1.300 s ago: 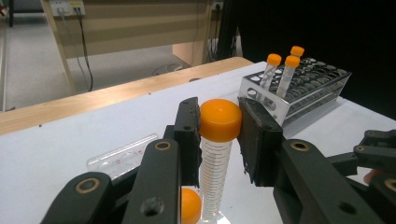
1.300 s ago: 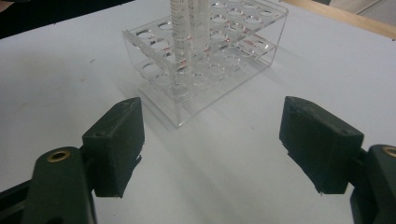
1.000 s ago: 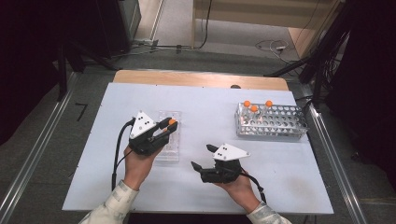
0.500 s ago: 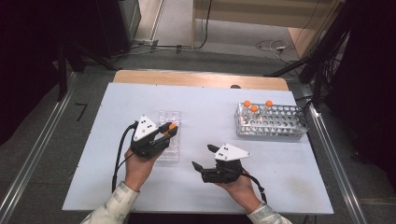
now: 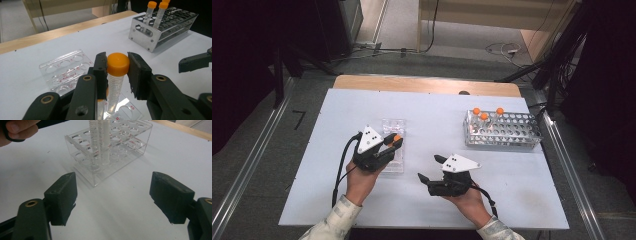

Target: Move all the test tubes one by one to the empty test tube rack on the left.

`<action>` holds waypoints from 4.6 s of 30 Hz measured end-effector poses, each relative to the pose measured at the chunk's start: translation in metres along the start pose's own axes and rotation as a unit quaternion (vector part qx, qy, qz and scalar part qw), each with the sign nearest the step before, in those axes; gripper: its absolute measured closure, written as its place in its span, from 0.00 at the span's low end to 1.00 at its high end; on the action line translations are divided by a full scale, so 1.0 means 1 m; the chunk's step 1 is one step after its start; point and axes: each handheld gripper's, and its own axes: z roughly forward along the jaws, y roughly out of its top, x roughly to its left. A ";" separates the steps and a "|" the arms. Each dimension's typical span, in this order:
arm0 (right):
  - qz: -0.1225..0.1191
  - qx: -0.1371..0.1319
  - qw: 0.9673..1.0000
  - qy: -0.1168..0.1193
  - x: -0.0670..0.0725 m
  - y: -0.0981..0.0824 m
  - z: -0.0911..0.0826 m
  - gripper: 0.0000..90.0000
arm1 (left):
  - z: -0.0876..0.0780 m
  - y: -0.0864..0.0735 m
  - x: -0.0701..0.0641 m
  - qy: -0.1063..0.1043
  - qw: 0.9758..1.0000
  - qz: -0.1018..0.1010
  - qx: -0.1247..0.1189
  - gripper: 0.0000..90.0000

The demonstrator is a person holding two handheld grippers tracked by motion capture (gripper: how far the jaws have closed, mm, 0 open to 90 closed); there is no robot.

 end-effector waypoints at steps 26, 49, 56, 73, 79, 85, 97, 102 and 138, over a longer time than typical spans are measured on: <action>0.005 -0.003 1.000 -0.005 -0.003 0.000 -0.002 0.23 | -0.008 0.004 0.001 -0.007 0.999 -0.030 -0.020 0.39; 0.054 -0.031 0.993 -0.102 -0.051 0.002 -0.021 0.25 | -0.019 0.000 0.009 0.014 0.999 -0.041 -0.020 0.22; 0.081 -0.043 0.983 -0.159 -0.078 0.001 -0.031 0.25 | -0.021 0.000 0.010 0.017 0.999 -0.043 -0.024 0.22; 0.118 -0.068 0.954 -0.268 -0.133 -0.004 -0.036 0.41 | -0.021 0.001 0.012 0.023 0.998 -0.047 -0.027 0.20; 0.127 -0.063 0.951 -0.276 -0.147 -0.007 -0.026 0.51 | -0.021 0.000 0.012 0.022 0.998 -0.046 -0.026 0.20; 0.129 -0.063 0.949 -0.282 -0.153 -0.010 -0.018 0.60 | -0.022 0.001 0.012 0.022 0.998 -0.048 -0.028 0.20; 0.124 -0.050 0.947 -0.290 -0.158 -0.013 -0.009 0.69 | -0.023 0.000 0.013 0.025 0.998 -0.047 -0.025 0.20; 0.121 -0.048 0.947 -0.294 -0.157 -0.013 -0.009 0.75 | -0.023 0.000 0.014 0.025 0.998 -0.048 -0.025 0.20; 0.108 -0.133 0.938 -0.303 -0.144 0.010 -0.043 0.80 | -0.024 0.000 0.015 0.027 0.998 -0.048 -0.025 0.20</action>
